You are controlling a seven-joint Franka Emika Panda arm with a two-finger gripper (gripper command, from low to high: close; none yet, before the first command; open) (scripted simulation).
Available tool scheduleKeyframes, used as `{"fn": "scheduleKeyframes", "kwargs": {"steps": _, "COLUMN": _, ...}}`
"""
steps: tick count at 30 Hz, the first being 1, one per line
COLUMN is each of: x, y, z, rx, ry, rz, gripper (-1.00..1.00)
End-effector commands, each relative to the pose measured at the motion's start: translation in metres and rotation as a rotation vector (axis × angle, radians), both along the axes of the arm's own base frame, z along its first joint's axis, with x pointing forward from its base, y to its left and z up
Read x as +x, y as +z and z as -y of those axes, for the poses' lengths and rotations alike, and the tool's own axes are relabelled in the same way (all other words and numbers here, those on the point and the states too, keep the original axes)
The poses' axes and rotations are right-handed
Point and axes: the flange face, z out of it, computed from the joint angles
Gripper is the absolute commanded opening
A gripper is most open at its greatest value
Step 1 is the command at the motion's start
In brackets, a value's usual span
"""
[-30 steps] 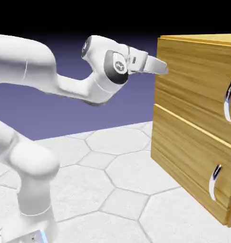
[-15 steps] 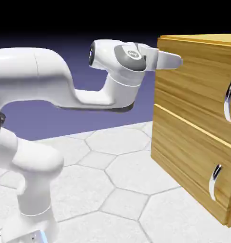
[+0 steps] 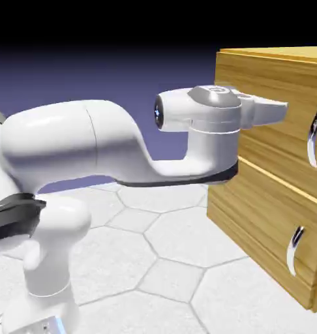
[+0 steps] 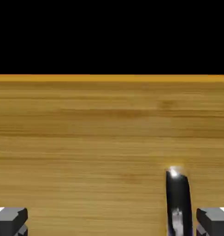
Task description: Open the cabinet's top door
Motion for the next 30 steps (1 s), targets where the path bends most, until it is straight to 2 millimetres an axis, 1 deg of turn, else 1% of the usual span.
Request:
{"fn": "scheduleKeyframes", "kwargs": {"steps": 1, "x": 0.004, "y": -0.007, "z": 0.005, "rx": 0.002, "ry": -0.002, "rz": 0.003, "gripper": 0.00}}
{"fn": "scheduleKeyframes", "kwargs": {"steps": 8, "x": 0.038, "y": -0.060, "z": 0.038, "rx": 0.005, "ry": -0.009, "rz": 0.008, "gripper": 0.00}}
{"fn": "scheduleKeyframes", "kwargs": {"steps": 10, "x": 0.040, "y": -0.064, "z": 0.039, "rx": 0.005, "ry": -0.009, "rz": 0.007, "gripper": 0.00}}
{"fn": "scheduleKeyframes", "kwargs": {"steps": 15, "x": 0.090, "y": -0.064, "z": 0.038, "rx": 0.005, "ry": -0.009, "rz": 0.007, "gripper": 0.00}}
{"fn": "scheduleKeyframes", "kwargs": {"steps": 16, "x": 0.090, "y": -0.064, "z": 0.038, "rx": 0.005, "ry": -0.009, "rz": 0.007, "gripper": -1.00}}
{"fn": "scheduleKeyframes", "kwargs": {"steps": 17, "x": 0.090, "y": -0.064, "z": 0.038, "rx": 0.005, "ry": -0.009, "rz": 0.007, "gripper": -1.00}}
{"fn": "scheduleKeyframes", "kwargs": {"steps": 23, "x": 0.045, "y": -0.064, "z": 0.024, "rx": 0.005, "ry": -0.100, "rz": 0.008, "gripper": -1.00}}
{"fn": "scheduleKeyframes", "kwargs": {"steps": 30, "x": -0.002, "y": -0.064, "z": 0.005, "rx": 0.004, "ry": -0.196, "rz": 0.008, "gripper": -1.00}}
